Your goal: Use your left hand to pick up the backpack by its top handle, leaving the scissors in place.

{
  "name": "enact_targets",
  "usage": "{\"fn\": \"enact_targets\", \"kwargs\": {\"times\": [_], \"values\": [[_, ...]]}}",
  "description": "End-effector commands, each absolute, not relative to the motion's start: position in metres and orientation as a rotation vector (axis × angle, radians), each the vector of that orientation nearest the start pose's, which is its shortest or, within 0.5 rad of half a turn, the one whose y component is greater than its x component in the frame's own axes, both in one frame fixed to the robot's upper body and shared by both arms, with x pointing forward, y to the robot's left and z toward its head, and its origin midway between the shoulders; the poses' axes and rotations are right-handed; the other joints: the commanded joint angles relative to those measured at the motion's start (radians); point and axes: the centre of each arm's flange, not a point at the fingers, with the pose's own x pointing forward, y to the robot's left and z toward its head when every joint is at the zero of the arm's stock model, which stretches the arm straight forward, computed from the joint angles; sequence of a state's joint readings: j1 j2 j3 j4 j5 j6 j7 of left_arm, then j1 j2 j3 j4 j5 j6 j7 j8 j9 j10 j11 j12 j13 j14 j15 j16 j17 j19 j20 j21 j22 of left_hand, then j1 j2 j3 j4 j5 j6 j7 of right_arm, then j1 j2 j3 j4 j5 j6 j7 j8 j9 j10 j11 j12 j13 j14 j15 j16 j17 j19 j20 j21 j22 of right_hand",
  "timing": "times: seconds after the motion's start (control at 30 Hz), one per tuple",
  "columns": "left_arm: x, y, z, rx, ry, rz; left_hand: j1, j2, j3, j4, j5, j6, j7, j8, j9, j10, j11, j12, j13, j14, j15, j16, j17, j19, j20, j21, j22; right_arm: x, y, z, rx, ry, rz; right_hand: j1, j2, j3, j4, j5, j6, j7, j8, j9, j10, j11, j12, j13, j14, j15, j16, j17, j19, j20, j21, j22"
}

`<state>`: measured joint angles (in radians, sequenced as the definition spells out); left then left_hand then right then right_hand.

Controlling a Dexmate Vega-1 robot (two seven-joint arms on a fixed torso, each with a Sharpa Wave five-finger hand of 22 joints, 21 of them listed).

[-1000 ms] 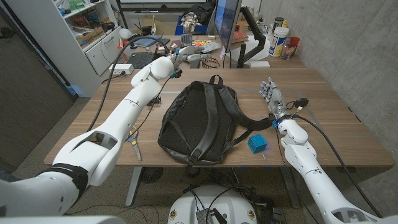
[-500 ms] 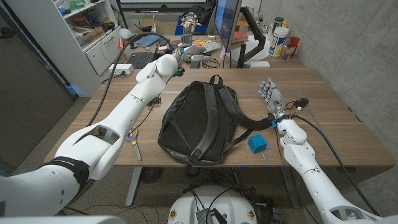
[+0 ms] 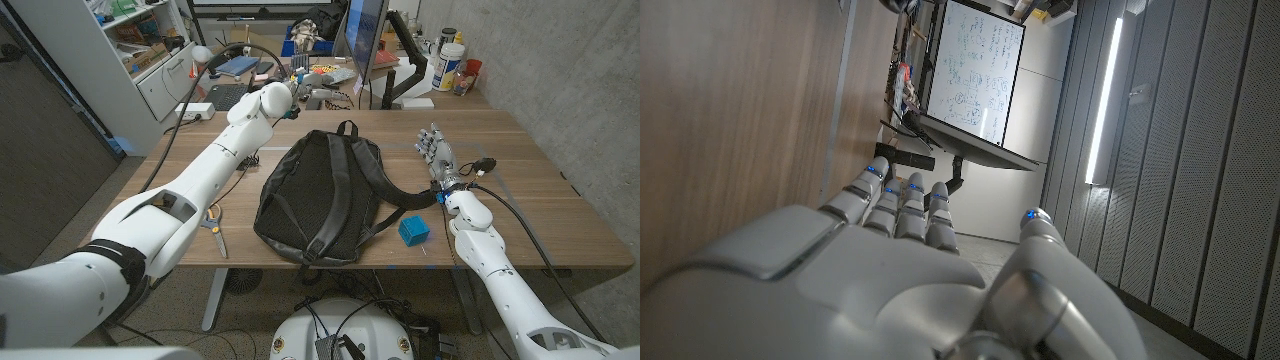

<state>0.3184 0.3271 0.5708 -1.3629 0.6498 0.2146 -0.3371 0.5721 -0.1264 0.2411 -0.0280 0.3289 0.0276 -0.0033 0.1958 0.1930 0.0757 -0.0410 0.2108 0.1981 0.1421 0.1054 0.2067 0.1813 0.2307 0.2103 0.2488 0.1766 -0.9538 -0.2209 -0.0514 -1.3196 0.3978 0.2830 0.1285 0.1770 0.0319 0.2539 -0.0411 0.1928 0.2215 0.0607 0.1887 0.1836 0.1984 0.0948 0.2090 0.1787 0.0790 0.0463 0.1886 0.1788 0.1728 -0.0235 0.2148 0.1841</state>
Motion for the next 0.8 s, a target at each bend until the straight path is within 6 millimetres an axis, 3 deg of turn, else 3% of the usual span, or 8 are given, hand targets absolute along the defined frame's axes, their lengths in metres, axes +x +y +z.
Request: {"fn": "enact_targets", "kwargs": {"times": [0.03, 0.23, 0.8], "values": [[0.660, 0.114, 0.203, 1.406, -0.543, -0.063, 0.017, -0.001, 0.001, -0.009, -0.002, -0.005, -0.002, 0.000, 0.006, -0.007, -0.003, -0.001, 0.003, 0.006, -0.004, -0.002, 0.003, 0.012, 0.002, 0.005, 0.003, 0.642, -0.295, -0.045, 0.135, -0.660, 0.124, -0.003, 0.007, -0.002, -0.001, 0.004, 0.000, 0.001, 0.003, 0.003, 0.005, 0.004, 0.005, 0.005, 0.010, 0.001, 0.005, 0.005, 0.010, 0.000, 0.005, 0.002], [0.670, 0.107, 0.202, 1.429, -0.517, -0.083, 0.027, -0.009, -0.003, -0.017, -0.002, 0.005, -0.006, 0.005, 0.006, -0.002, 0.000, 0.002, 0.003, 0.013, -0.002, -0.002, 0.003, 0.016, 0.003, 0.003, 0.003, 0.641, -0.295, -0.042, 0.135, -0.666, 0.124, -0.005, 0.006, -0.004, -0.001, 0.004, 0.000, 0.000, 0.003, 0.003, 0.006, 0.003, 0.005, 0.005, 0.013, 0.001, 0.006, 0.005, 0.013, 0.000, 0.006, 0.002], [0.682, 0.087, 0.201, 1.571, -0.480, -0.128, 0.051, -0.038, -0.027, -0.039, -0.001, 0.024, -0.039, 0.014, 0.006, 0.016, -0.025, 0.009, 0.007, 0.040, -0.012, 0.000, 0.005, 0.058, 0.004, 0.005, 0.005, 0.642, -0.297, -0.037, 0.141, -0.671, 0.107, -0.006, 0.006, -0.006, -0.001, 0.004, 0.000, 0.000, 0.004, 0.003, 0.007, 0.003, 0.006, 0.006, 0.017, 0.001, 0.005, 0.006, 0.017, -0.002, 0.006, 0.003]]}}
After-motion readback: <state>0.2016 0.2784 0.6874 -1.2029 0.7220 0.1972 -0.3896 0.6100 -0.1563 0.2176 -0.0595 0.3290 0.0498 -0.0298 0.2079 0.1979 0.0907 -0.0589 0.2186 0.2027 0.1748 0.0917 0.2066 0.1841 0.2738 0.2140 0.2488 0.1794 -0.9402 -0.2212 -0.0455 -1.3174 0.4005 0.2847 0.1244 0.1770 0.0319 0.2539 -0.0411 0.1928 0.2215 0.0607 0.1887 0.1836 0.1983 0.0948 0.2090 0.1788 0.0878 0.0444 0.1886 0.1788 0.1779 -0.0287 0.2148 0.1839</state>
